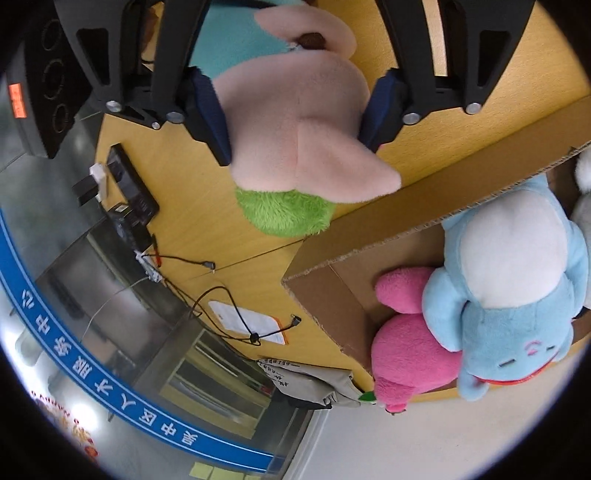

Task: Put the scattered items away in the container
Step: 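Close both grippers on the pig plush's body, then lift the pig with both grippers and lower it into the box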

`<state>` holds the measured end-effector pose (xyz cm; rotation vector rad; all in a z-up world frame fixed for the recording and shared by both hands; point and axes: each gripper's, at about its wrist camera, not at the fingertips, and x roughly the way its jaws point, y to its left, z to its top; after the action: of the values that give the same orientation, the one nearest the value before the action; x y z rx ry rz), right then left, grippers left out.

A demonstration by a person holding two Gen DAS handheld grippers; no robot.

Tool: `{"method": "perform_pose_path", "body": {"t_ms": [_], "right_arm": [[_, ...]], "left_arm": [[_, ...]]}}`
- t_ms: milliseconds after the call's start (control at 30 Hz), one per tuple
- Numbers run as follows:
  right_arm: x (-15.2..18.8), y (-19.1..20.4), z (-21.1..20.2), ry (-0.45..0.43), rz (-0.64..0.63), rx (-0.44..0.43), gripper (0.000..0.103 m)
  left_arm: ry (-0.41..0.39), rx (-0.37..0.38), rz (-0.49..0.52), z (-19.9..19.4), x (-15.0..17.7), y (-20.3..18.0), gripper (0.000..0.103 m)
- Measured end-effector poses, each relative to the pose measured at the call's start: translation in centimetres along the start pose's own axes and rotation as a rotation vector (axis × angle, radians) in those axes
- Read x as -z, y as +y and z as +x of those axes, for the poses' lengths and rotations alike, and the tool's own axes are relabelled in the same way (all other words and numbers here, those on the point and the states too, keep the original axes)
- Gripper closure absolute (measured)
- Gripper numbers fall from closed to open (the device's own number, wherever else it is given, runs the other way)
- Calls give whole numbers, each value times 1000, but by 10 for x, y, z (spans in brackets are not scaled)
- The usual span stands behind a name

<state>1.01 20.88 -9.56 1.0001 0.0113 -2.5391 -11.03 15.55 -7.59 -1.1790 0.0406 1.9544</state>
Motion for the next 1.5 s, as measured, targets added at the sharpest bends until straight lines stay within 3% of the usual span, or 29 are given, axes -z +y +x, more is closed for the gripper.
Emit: {"method": "perform_pose_path", "body": {"t_ms": [133,367,467,633,933,1500], "right_arm": [[-24,3,-12,-61,-47,-5,32],[-110,-16,-18,-188,-131,-16,32],[-152,-36,-2,-220,-139,-30,32],[-186,-72,43,-211,-122,-56,32],[-169,-116,99,-88,-65,-56,32],[-153,-145,105,179,60,-79,33]], "left_arm": [[-56,-25,32,-28,-22,-7,42],[-166,-71,98,-69,-114,-1,42],[-180,-82,88,-65,-152,20,42],[-125,-94,58,-27,-192,58,42],[-5,-37,13,46,-191,87,42],[85,-4,74,95,-170,76,41]]}}
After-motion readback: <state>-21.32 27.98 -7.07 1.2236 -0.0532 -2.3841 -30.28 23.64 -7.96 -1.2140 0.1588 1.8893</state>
